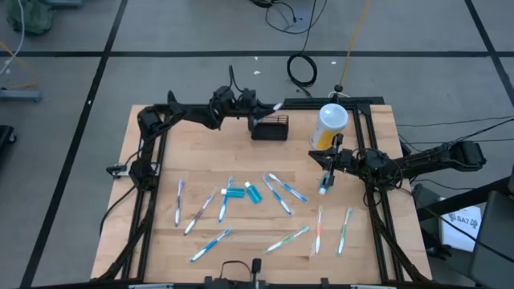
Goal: Pick & Place toothbrushing station
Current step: Put the blue toothbrush into the black wire organizer
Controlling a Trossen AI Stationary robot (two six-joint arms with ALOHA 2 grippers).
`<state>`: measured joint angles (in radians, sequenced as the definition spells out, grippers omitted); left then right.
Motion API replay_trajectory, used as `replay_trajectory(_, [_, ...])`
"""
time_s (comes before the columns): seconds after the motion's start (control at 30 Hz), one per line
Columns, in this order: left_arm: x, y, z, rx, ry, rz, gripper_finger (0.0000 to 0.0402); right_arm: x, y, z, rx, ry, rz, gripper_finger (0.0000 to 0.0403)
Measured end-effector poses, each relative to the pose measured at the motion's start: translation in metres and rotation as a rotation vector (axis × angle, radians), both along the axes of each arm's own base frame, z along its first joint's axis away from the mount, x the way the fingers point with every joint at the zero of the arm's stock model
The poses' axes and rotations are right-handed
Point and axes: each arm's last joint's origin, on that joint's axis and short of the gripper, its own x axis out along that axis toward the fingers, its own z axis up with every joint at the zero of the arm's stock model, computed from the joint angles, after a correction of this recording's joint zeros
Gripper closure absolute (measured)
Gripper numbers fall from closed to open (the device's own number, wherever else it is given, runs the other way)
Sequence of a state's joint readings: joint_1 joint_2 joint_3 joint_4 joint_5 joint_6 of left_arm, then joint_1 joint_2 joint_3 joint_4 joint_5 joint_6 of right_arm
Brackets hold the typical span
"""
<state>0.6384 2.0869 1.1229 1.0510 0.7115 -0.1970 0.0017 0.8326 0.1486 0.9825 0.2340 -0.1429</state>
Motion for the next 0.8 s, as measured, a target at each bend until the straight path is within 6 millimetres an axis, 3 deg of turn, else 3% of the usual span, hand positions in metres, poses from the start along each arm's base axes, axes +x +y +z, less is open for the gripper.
replay_trajectory(0.23, [0.0097,-0.0097,0.0008,0.082,-0.015,0.142,0.0367,0.0000,0.0000,0.0000,0.000,0.000,0.000,0.0383])
replay_trajectory(0.47, [0.0101,-0.0083,0.0023,0.055,-0.030,0.238,0.0365,0.0000,0.0000,0.0000,0.000,0.000,0.000,0.0383])
replay_trajectory(0.8, [0.0102,-0.0082,0.0029,0.055,-0.036,0.252,0.0363,0.0000,0.0000,0.0000,0.000,0.000,0.000,0.0383])
